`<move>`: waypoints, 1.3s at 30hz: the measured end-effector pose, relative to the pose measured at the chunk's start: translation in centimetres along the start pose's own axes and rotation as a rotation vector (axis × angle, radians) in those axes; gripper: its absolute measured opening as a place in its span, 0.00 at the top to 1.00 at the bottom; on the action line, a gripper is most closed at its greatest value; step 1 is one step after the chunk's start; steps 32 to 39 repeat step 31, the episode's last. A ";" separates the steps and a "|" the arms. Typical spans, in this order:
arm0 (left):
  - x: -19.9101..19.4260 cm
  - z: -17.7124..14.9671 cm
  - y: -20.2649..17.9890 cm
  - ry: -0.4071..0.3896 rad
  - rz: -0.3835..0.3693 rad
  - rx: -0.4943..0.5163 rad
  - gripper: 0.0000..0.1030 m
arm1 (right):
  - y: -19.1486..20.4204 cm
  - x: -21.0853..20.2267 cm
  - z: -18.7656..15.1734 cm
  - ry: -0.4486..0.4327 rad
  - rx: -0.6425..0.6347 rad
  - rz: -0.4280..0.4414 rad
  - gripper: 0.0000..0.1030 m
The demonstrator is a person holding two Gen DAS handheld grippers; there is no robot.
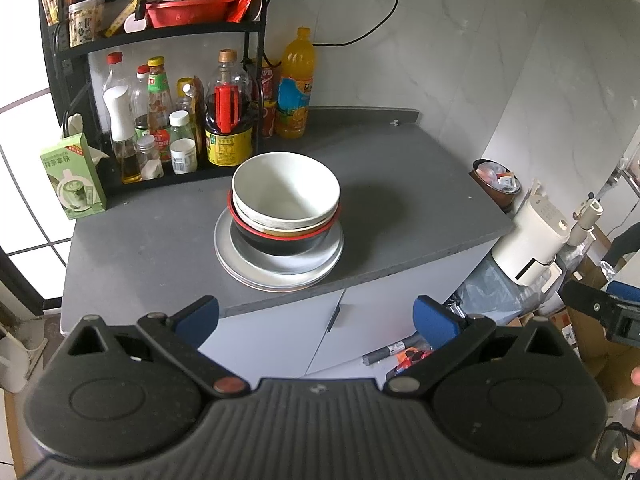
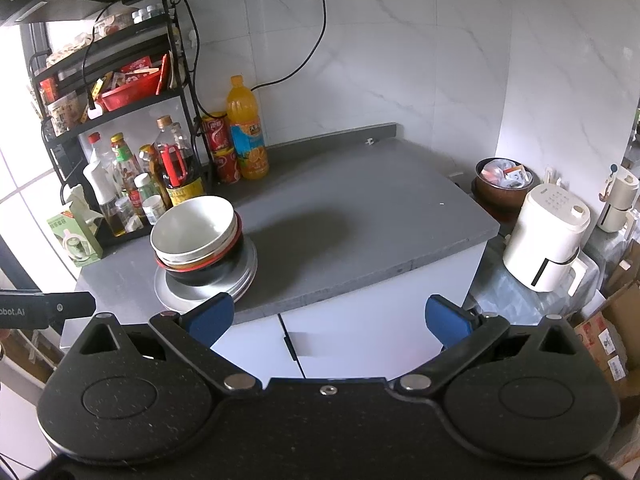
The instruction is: Organize plates and bowls
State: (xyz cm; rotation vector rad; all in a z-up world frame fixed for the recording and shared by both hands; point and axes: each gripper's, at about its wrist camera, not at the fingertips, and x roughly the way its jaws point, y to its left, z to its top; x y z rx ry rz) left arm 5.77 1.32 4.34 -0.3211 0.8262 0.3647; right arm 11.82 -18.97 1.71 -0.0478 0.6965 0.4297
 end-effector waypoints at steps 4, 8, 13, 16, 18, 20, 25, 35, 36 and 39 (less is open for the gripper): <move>0.2 0.0 0.0 0.007 0.003 -0.001 0.01 | -0.1 0.1 -0.1 0.005 0.002 -0.002 0.00; 0.3 0.1 0.0 0.008 0.003 0.000 0.01 | -0.2 0.3 -0.1 0.009 0.001 0.000 0.00; 0.4 0.0 0.0 0.012 0.006 -0.003 0.01 | -0.5 0.5 -0.2 0.015 0.003 -0.002 0.00; 0.5 0.0 0.0 0.013 0.005 -0.004 0.01 | -0.5 0.5 -0.2 0.016 0.002 -0.003 0.00; 0.5 -0.1 0.0 0.016 0.005 -0.008 0.01 | -0.6 0.5 -0.2 0.018 0.002 -0.003 0.00; 0.6 -0.1 0.0 0.018 0.005 -0.008 0.01 | -0.6 0.5 -0.3 0.020 0.003 0.000 0.00; 0.6 -0.2 0.0 0.020 0.008 -0.014 0.01 | -0.7 0.6 -0.3 0.026 0.006 -0.002 0.00; 0.8 -0.4 -0.1 0.031 0.012 -0.011 0.01 | -0.8 1.1 -0.6 0.048 0.008 -0.005 0.00; 0.8 -0.4 -0.1 0.031 0.012 -0.011 0.01 | -0.8 1.1 -0.6 0.048 0.008 -0.005 0.00; 0.8 -0.4 -0.1 0.031 0.012 -0.011 0.01 | -0.8 1.1 -0.6 0.048 0.008 -0.005 0.00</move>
